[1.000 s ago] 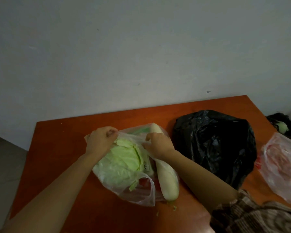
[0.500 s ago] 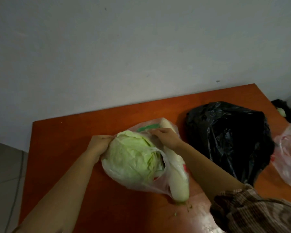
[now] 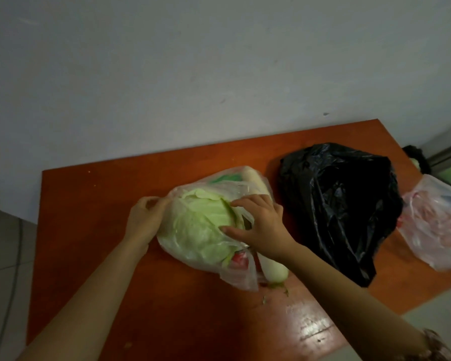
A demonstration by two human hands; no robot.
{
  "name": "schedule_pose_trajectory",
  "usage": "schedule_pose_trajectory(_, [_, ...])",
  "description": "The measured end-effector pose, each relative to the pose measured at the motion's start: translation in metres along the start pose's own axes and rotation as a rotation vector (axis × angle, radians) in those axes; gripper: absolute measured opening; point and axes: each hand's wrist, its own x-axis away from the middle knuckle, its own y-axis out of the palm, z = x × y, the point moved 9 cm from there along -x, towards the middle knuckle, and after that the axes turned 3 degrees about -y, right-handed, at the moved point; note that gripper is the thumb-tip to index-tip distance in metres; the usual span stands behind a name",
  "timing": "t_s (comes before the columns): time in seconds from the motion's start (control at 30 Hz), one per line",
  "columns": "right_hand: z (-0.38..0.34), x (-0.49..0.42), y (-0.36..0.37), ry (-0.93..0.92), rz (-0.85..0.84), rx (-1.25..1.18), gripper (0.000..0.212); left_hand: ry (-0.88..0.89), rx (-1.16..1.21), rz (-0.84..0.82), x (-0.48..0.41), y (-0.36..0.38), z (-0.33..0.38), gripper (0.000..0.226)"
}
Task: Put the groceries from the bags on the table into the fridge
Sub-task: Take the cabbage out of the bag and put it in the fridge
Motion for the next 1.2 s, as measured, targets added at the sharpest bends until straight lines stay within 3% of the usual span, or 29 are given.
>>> schedule_pose_trajectory(0.1, [-0.006,0.015,0.003,0.024,-0.036,0.083,0.084,0.045,0.013,0.067,0.027,-0.004,-0.005,0.061])
schedule_pose_trajectory(0.23, [-0.024,0.025,0.022,-0.029,-0.112,0.22,0.079,0.032,-0.096,0.04,0.055,0.01,-0.025,0.084])
schedule_pose_trajectory(0.4, [-0.035,0.03,0.03,-0.041,-0.127,0.299,0.077,0.112,-0.202,0.057,0.083,0.016,-0.024,0.043])
schedule_pose_trajectory(0.47, [-0.039,0.03,0.026,-0.069,-0.117,0.333,0.075,0.123,-0.21,0.059,0.088,0.016,-0.02,0.049])
schedule_pose_trajectory(0.57, [-0.045,0.028,0.028,-0.114,-0.108,0.344,0.078,0.053,-0.333,-0.008,0.086,0.021,-0.02,0.074])
schedule_pose_trajectory(0.7, [-0.048,0.026,0.035,-0.118,-0.109,0.323,0.081,0.148,-0.236,-0.028,0.087,0.018,-0.006,0.043])
schedule_pose_trajectory(0.8, [-0.047,0.027,0.035,-0.118,-0.121,0.326,0.083,0.158,-0.194,-0.031,0.091,0.016,-0.005,0.048])
schedule_pose_trajectory(0.93, [-0.045,0.03,0.037,-0.122,-0.137,0.335,0.088,0.156,-0.343,-0.096,0.102,0.026,-0.002,0.06])
schedule_pose_trajectory(1.07, [-0.042,0.031,0.032,-0.116,-0.146,0.309,0.089,0.254,-0.227,-0.123,0.103,0.022,-0.002,0.026])
schedule_pose_trajectory(1.2, [-0.048,0.025,0.024,-0.114,-0.13,0.321,0.091,0.069,-0.058,-0.158,0.083,0.0,-0.049,0.021])
